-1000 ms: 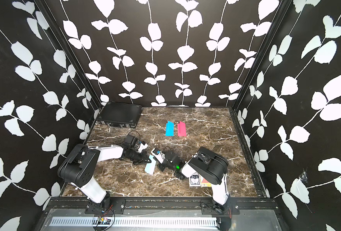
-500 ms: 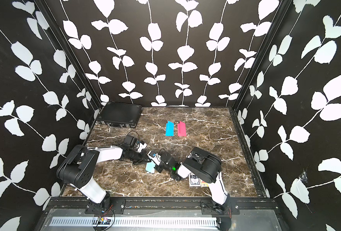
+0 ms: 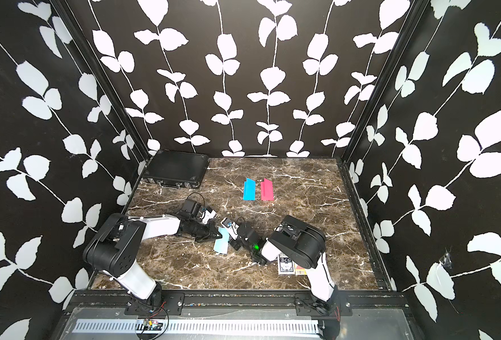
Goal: Fold the square paper along the opposite sides
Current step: Smooth out the paper at the center of the board.
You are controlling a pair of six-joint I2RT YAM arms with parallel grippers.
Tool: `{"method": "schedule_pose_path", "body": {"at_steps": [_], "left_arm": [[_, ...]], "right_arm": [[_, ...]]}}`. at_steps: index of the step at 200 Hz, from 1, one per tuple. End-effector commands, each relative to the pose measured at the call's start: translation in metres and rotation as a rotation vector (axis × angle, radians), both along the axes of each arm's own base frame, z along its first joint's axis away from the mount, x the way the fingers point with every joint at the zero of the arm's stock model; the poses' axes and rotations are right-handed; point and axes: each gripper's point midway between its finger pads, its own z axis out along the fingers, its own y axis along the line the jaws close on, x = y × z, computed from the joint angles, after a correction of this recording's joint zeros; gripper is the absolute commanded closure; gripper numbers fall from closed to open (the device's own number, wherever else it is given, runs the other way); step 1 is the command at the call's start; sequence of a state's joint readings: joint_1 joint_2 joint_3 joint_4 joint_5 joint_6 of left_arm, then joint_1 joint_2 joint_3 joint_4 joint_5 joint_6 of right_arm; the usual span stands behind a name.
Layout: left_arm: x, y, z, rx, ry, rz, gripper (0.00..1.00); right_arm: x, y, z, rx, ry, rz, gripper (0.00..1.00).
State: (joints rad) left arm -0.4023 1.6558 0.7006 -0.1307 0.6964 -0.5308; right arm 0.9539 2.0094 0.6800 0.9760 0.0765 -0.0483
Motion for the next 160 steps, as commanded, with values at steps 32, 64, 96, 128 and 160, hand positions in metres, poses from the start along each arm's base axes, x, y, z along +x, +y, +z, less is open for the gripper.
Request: {"method": "schedule_pose_path", "body": {"at_steps": [32,64,96,128,160], "left_arm": [[-0.009,0.006,0.000,0.009,0.005,0.000,1.00],[-0.008,0.006,0.002,0.006,0.002,0.001,1.00],[-0.004,0.004,0.001,0.004,0.002,0.010,1.00],[0.000,0.004,0.002,-0.001,-0.005,0.047,1.00],[0.005,0.004,0.002,-0.011,-0.014,0.091,1.00]], "right_arm": [[0.003,-0.059,-0.056,-0.229,0.085,-0.162,1.00],[-0.002,-0.043,-0.021,-0.070,0.156,-0.155,1.00],[-0.011,-0.016,0.020,0.029,0.054,-0.088,1.00],[-0.014,0.012,0.036,0.093,-0.037,-0.046,1.00],[-0.022,0.037,0.024,0.077,-0.024,0.000,1.00]]}}
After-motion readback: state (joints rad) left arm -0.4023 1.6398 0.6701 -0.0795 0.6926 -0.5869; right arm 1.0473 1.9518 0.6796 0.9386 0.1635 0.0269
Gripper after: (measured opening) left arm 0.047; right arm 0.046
